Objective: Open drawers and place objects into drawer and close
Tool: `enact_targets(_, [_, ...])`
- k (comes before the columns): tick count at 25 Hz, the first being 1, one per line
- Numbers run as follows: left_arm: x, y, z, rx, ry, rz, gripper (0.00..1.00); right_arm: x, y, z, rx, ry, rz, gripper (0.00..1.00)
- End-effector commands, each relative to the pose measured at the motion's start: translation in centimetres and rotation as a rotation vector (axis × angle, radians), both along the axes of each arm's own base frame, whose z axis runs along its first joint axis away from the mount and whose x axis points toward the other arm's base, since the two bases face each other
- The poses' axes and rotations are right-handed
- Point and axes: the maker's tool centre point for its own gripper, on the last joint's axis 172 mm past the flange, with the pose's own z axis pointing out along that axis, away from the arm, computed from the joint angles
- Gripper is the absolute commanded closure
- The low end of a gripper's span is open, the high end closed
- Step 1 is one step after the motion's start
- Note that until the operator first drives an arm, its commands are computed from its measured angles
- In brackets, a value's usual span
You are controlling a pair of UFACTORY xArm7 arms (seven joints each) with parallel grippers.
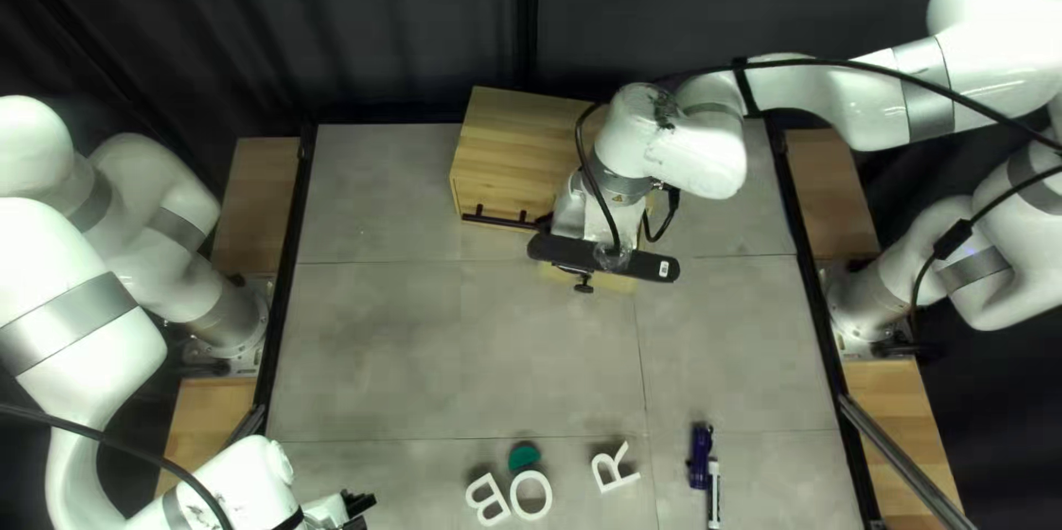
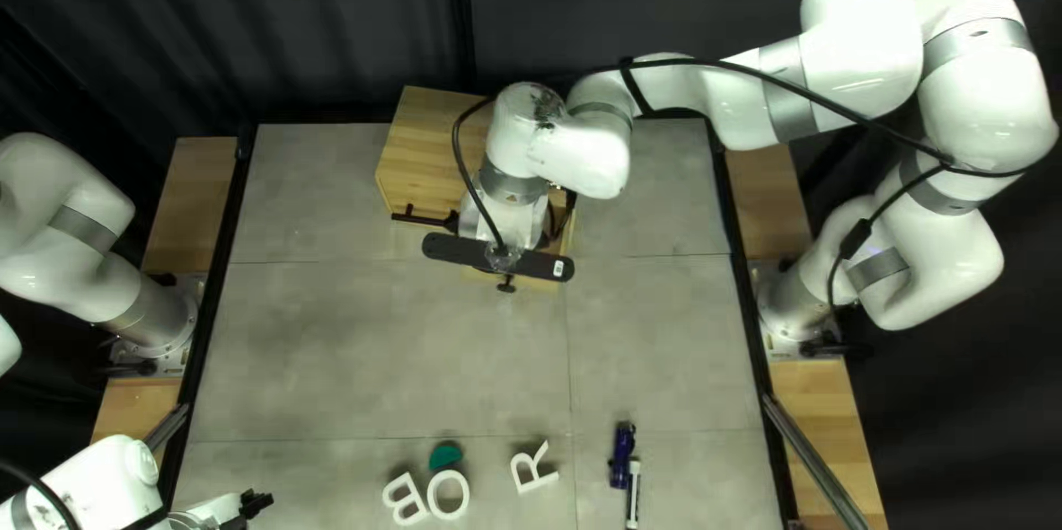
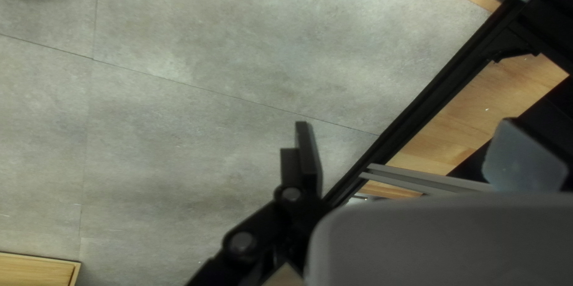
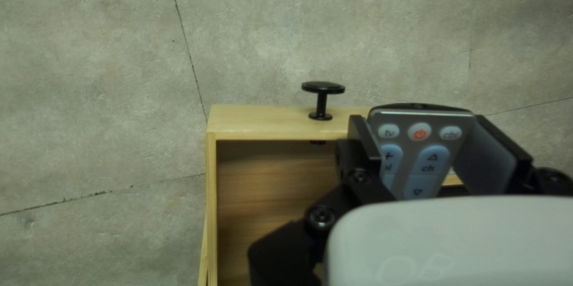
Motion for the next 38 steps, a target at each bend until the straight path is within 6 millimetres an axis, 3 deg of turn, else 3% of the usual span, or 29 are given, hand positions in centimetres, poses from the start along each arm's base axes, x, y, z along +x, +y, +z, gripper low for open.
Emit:
enact_targets(1, [0.0,0.0,0.0,0.0,0.0,0.0,0.0,0.0,-0.3,-0.1,0.0,0.012,0.009,1.0])
enact_targets(38, [0.0,0.0,0.0,0.0,0.0,0.0,0.0,-0.5,-2.7,-1.8,-0.095,0.103,0.081,1.0])
